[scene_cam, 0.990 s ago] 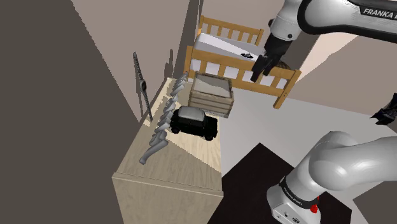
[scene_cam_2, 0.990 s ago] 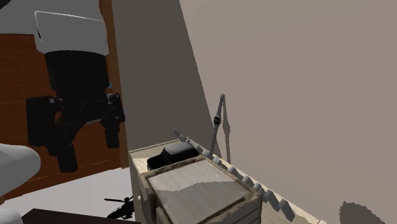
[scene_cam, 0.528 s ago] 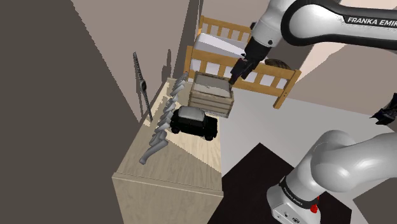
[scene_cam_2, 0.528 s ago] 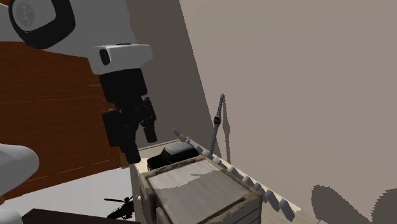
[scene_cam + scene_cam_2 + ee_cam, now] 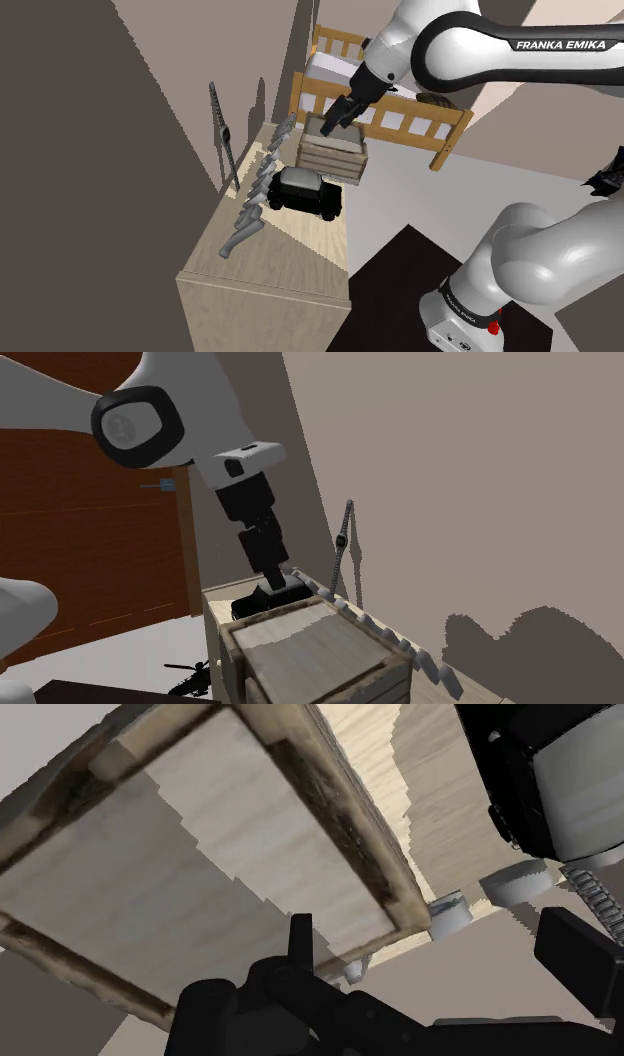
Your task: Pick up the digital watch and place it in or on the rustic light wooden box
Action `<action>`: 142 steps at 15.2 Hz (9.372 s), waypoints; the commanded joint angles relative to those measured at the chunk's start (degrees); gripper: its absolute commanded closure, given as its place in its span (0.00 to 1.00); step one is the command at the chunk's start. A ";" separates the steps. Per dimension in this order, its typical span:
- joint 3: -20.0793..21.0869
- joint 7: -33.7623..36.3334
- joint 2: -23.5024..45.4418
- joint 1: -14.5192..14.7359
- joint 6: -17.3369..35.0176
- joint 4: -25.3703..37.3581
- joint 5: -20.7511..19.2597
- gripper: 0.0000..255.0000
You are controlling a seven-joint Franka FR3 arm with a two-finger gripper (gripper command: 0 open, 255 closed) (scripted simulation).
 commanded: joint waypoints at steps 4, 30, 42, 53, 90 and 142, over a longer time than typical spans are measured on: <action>2.07 -0.32 4.88 3.32 9.41 1.34 3.48 0.00; 8.40 -1.63 24.73 10.25 33.78 11.65 8.00 0.00; 8.41 -1.64 24.72 10.23 33.78 11.65 8.02 1.00; 8.34 0.51 22.51 9.32 25.37 17.91 6.10 1.00; -8.45 -17.70 7.31 5.87 -0.53 23.91 13.30 1.00; -20.78 -33.62 -3.19 2.47 -3.03 10.73 14.68 0.00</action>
